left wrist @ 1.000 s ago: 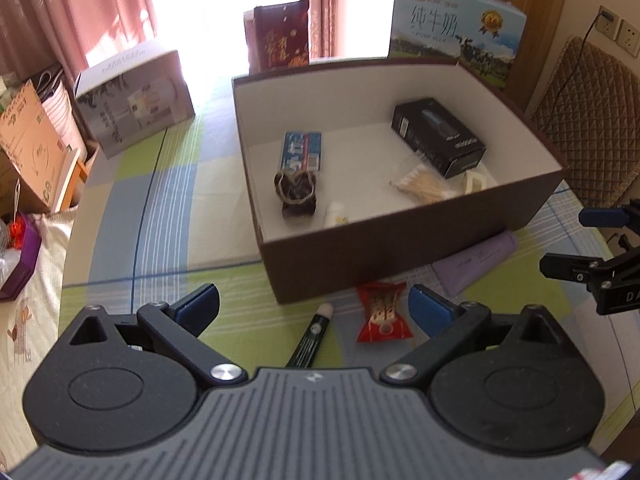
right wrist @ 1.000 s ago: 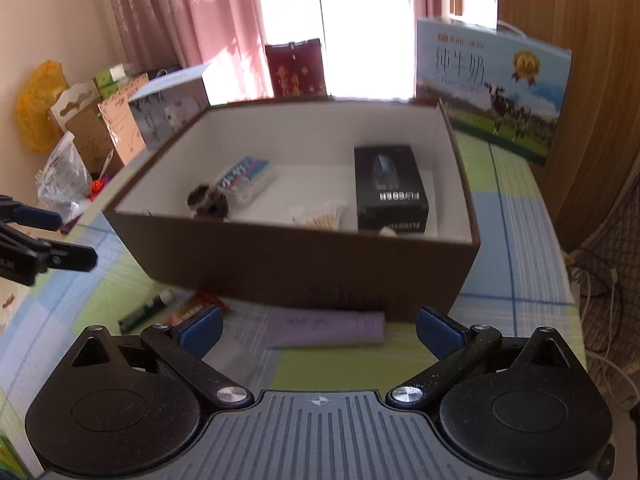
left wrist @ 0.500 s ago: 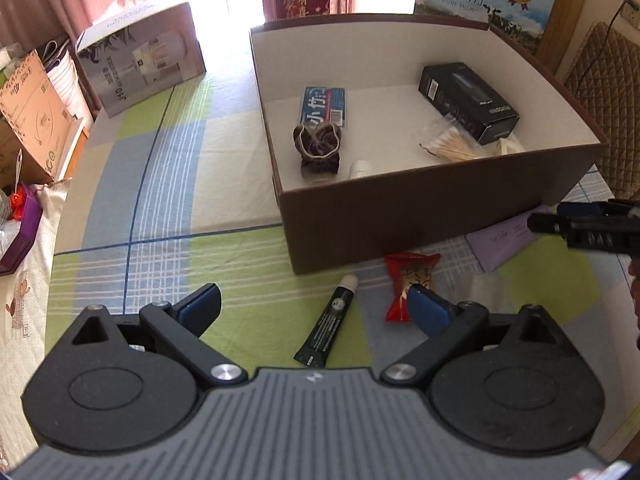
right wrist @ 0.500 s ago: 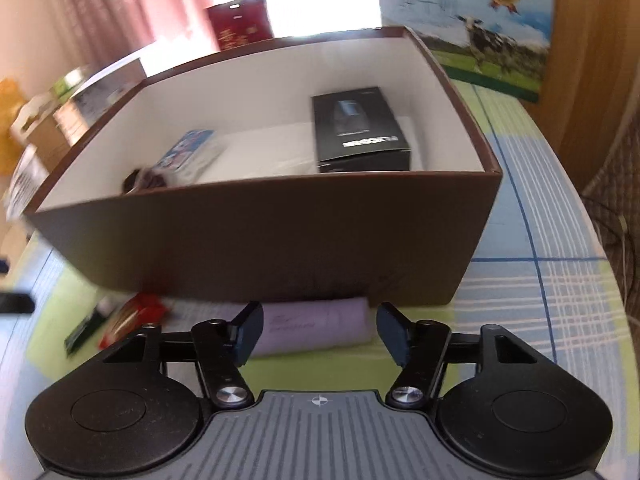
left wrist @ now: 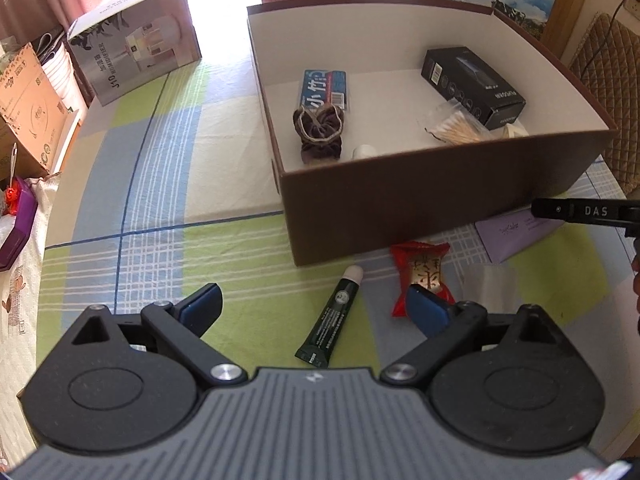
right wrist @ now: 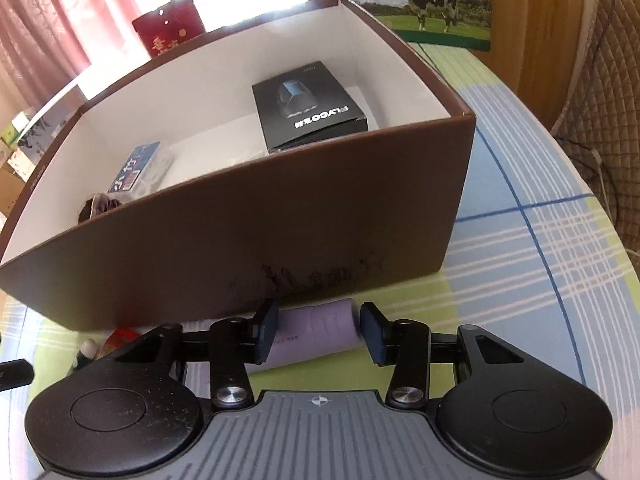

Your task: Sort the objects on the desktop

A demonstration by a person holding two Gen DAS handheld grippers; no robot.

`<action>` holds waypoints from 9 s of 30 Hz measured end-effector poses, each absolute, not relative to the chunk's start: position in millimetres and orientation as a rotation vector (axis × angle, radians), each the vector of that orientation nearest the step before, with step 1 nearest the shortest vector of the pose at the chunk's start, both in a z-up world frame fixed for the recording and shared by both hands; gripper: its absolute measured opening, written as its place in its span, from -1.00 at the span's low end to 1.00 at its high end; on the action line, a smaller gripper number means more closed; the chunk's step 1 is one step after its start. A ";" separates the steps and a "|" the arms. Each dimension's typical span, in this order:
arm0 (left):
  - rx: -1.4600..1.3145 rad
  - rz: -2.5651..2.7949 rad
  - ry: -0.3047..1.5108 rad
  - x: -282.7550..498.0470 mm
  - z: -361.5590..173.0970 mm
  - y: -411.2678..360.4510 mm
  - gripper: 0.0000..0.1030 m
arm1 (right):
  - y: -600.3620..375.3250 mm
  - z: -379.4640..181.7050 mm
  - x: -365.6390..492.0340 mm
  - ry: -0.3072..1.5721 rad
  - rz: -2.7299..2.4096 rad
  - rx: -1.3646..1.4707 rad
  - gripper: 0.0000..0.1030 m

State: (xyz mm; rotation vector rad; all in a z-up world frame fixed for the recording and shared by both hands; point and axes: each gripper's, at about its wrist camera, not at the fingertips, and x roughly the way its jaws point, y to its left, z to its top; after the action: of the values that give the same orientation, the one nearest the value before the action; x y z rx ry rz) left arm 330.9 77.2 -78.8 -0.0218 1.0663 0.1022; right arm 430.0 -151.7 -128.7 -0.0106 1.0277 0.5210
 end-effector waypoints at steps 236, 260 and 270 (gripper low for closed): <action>-0.060 -0.011 1.001 546.0 -59.3 72.3 0.31 | -34.7 -64.5 551.2 0.924 0.835 -0.217 0.75; -0.068 0.044 0.948 461.1 -15.0 45.8 0.86 | -88.8 -29.2 488.8 0.888 0.734 -0.129 0.97; -0.100 0.077 0.918 425.0 2.9 41.8 0.87 | -103.8 -15.0 463.4 0.868 0.707 -0.114 0.97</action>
State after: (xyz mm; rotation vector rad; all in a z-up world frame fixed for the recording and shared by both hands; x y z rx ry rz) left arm 425.0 41.8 2.9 -0.1004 0.9178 0.0766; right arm 463.4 -103.8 -15.0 -0.1136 0.8678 0.7070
